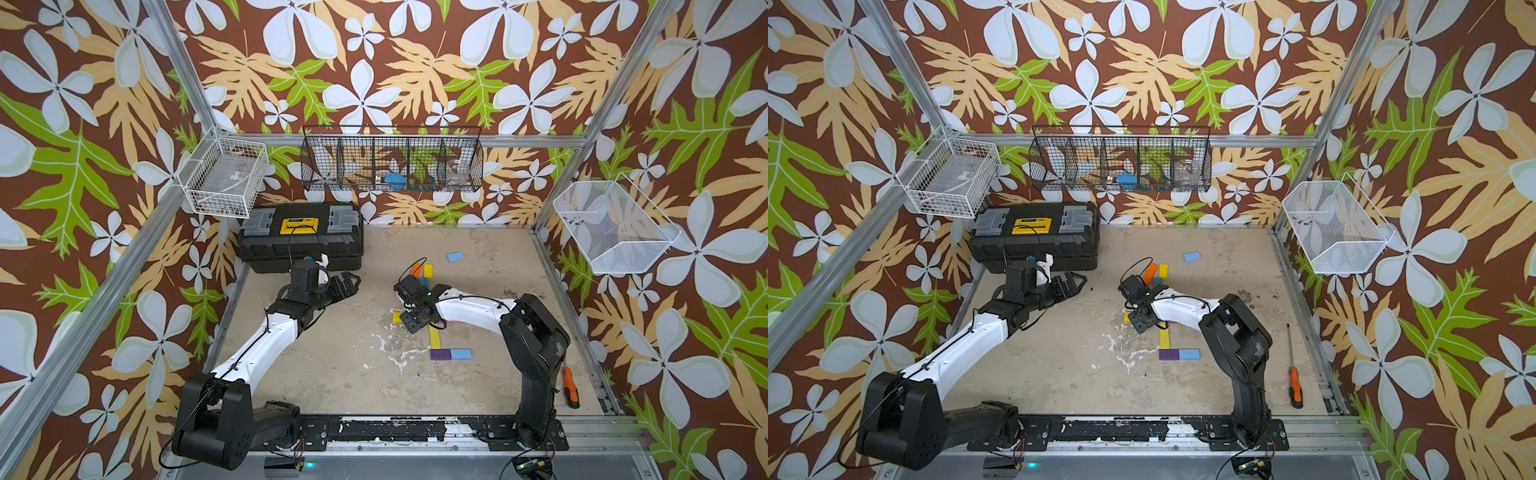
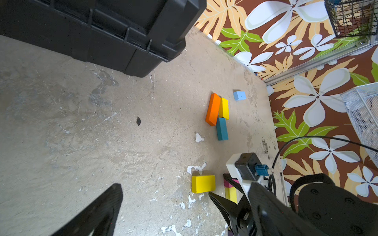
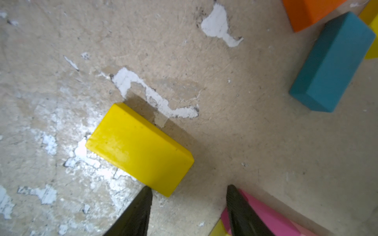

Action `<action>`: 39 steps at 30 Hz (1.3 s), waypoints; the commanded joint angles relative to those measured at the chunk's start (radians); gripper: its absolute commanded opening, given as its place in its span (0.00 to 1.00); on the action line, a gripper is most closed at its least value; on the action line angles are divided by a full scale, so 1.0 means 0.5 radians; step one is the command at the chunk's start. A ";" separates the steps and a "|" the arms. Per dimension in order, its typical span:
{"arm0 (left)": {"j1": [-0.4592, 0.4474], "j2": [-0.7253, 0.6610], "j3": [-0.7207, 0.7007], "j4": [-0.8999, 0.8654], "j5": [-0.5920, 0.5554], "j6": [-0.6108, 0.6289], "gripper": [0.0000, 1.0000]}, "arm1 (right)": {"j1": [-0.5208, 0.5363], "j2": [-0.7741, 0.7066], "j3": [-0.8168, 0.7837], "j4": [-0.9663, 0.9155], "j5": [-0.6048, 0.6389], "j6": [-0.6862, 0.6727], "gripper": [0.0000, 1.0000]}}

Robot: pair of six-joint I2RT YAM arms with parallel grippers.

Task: Assemble the letter c with building blocks
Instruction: Adjust the building block at the center of the board, then pick up the building block from the center of the board.

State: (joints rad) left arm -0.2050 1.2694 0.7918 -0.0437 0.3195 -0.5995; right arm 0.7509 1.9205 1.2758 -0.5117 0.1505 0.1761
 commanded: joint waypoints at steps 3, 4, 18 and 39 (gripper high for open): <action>0.002 -0.009 0.000 0.043 0.017 0.002 1.00 | -0.010 -0.136 0.093 -0.075 -0.091 0.080 0.60; 0.005 -0.010 0.002 0.047 0.020 -0.002 1.00 | -0.031 -0.161 0.139 -0.093 -0.119 0.109 0.61; 0.005 0.094 0.058 0.077 0.060 -0.018 1.00 | -0.568 0.271 0.763 -0.266 -0.328 0.369 0.62; 0.003 0.150 0.076 0.090 0.104 -0.030 1.00 | -0.588 0.635 0.930 -0.299 -0.292 0.249 0.52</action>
State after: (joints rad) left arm -0.2050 1.3445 0.8230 -0.0101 0.3607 -0.6083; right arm 0.4572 2.2257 1.7390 -0.6575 -0.0025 0.3096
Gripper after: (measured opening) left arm 0.996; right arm 0.532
